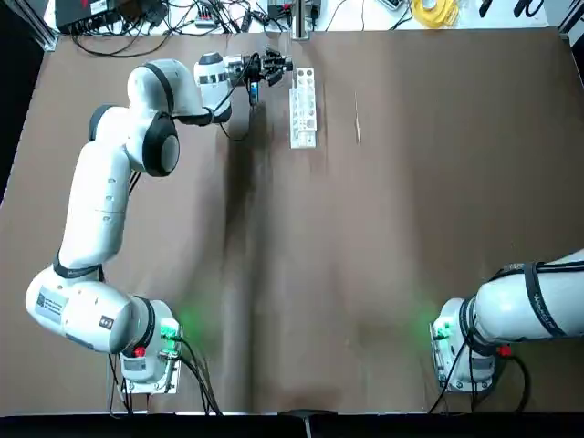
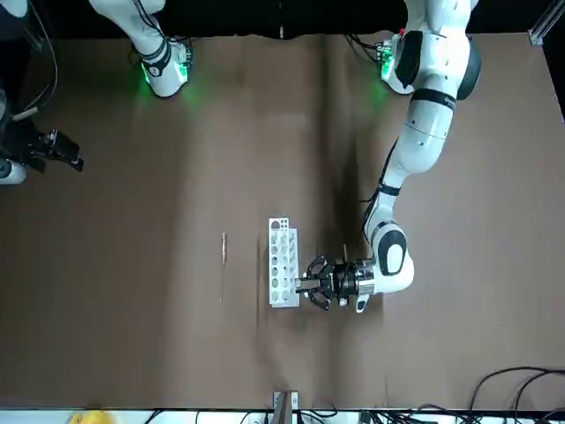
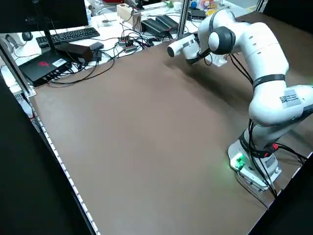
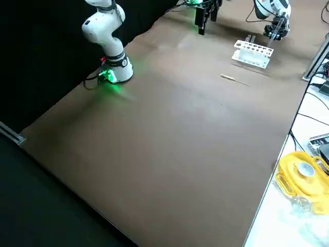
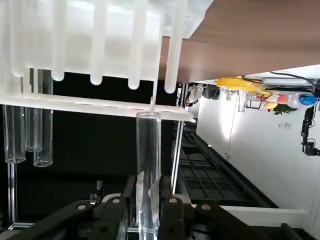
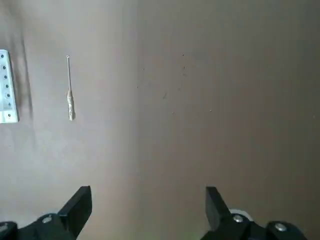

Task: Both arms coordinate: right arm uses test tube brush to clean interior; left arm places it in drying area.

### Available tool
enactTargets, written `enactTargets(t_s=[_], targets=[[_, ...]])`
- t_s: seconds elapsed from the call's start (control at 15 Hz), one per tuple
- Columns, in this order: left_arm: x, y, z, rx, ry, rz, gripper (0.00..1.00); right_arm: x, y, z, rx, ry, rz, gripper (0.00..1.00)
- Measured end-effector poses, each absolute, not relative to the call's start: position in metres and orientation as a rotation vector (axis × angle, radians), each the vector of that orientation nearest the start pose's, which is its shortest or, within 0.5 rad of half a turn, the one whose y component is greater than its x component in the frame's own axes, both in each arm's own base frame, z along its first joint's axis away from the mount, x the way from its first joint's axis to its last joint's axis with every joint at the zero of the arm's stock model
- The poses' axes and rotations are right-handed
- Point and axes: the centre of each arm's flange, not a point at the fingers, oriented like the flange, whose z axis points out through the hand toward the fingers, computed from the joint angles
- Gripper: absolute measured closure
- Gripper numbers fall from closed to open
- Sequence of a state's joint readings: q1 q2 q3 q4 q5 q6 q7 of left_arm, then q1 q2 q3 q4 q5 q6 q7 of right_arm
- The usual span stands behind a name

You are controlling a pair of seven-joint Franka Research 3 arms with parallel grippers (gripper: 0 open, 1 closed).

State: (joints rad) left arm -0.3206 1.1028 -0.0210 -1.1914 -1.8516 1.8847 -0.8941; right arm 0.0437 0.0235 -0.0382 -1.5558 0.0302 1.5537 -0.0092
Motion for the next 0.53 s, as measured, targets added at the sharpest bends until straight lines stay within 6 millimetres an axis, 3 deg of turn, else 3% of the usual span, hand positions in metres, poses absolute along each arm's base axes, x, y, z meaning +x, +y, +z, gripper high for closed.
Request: enactTargets(t_s=[0.53], targets=[[0.689,-0.329,0.138,1.098,1.317,-1.242,0.77,0.560,0.015,0.617,-3.112,-0.047,0.039,0.00]])
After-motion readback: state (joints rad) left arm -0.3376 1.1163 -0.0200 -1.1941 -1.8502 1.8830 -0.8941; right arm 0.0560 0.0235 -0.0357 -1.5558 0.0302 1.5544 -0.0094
